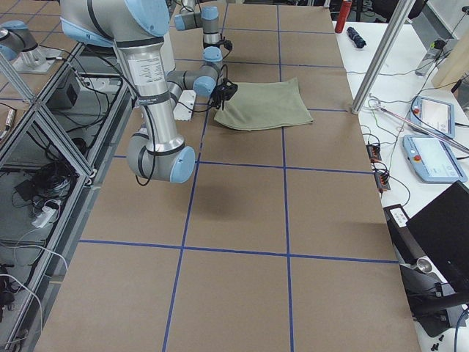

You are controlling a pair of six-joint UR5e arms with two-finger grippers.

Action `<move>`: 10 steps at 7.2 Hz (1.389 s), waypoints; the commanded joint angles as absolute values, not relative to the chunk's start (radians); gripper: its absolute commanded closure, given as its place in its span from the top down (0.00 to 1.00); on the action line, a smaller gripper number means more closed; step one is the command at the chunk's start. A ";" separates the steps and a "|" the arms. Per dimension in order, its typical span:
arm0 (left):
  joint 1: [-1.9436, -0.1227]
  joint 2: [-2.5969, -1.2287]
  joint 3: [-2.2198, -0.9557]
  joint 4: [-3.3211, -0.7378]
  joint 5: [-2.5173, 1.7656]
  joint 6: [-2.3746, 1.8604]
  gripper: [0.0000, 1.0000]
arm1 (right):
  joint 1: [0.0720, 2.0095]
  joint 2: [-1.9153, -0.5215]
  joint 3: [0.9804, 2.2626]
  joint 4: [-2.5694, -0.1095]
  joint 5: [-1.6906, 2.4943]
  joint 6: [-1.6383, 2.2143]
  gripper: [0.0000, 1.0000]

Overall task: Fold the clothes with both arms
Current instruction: 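Lift the nearer end with both grippers and fold it away from the robot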

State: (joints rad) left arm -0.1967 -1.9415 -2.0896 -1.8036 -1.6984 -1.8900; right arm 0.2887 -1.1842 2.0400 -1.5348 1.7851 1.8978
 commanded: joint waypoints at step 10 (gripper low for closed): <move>-0.567 -2.144 -1.861 -1.641 -1.703 -1.890 0.00 | 0.635 -0.774 1.486 -1.303 1.847 1.832 0.00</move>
State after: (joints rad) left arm -0.5359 -2.1269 -1.8960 -1.6336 -1.7032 -1.8918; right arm 0.5944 -0.8293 1.6312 -1.4037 1.8247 1.8337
